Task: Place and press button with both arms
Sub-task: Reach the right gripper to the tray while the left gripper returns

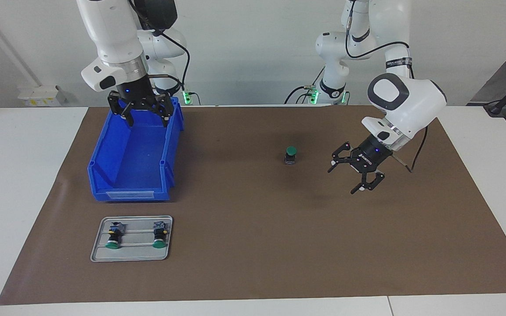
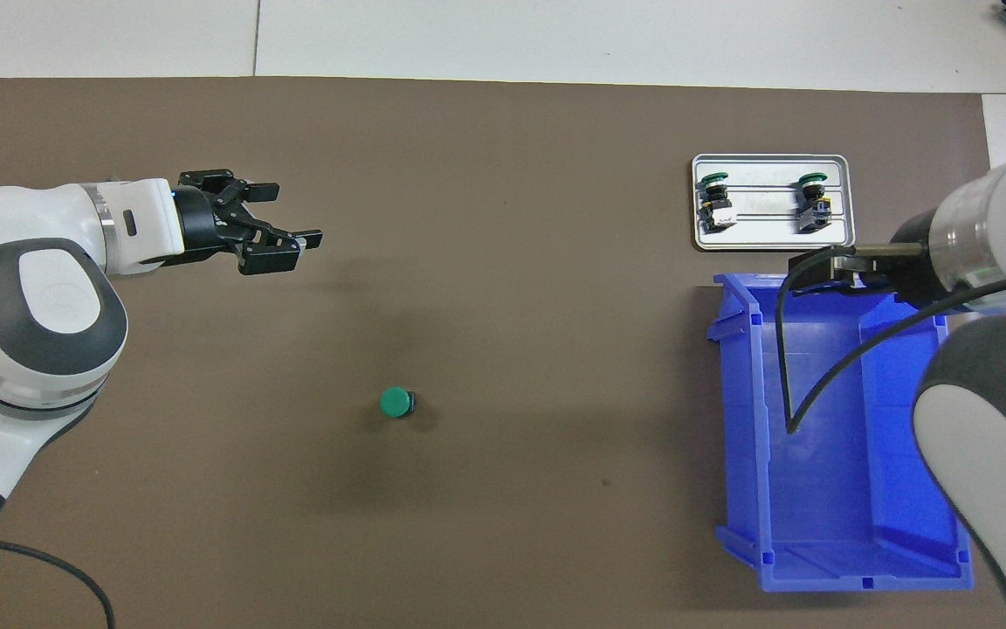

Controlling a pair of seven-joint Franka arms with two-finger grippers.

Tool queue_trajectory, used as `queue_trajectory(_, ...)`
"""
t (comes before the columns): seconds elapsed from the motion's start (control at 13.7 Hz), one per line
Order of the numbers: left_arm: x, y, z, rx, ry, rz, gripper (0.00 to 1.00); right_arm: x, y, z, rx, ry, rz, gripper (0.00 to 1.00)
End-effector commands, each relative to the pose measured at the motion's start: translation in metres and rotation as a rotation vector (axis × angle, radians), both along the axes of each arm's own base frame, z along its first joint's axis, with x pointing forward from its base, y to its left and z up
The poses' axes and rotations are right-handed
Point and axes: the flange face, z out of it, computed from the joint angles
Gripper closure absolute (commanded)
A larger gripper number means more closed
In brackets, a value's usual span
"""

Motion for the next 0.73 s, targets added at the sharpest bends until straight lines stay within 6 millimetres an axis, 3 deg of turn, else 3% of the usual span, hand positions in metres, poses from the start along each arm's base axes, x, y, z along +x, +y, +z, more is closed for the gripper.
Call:
queue_trajectory(0.0, -0.010, -0.005, 0.025, 0.065, 0.075, 0.133, 0.04, -0.016, 0.028, -0.014, 0.021, -0.026, -0.009, 0.02)
queue_trajectory(0.22, -0.022, -0.019, 0.040, 0.110, 0.189, 0.312, 0.03, -0.024, 0.072, -0.026, 0.030, -0.026, -0.012, 0.03)
queue_trajectory(0.44, -0.050, -0.054, 0.036, 0.156, 0.373, 0.465, 0.02, -0.024, 0.076, -0.028, 0.032, -0.026, -0.024, 0.03)
queue_trajectory(0.66, -0.081, -0.095, 0.024, 0.190, 0.447, 0.560, 0.04, -0.022, 0.068, -0.028, 0.027, -0.015, -0.030, 0.03)
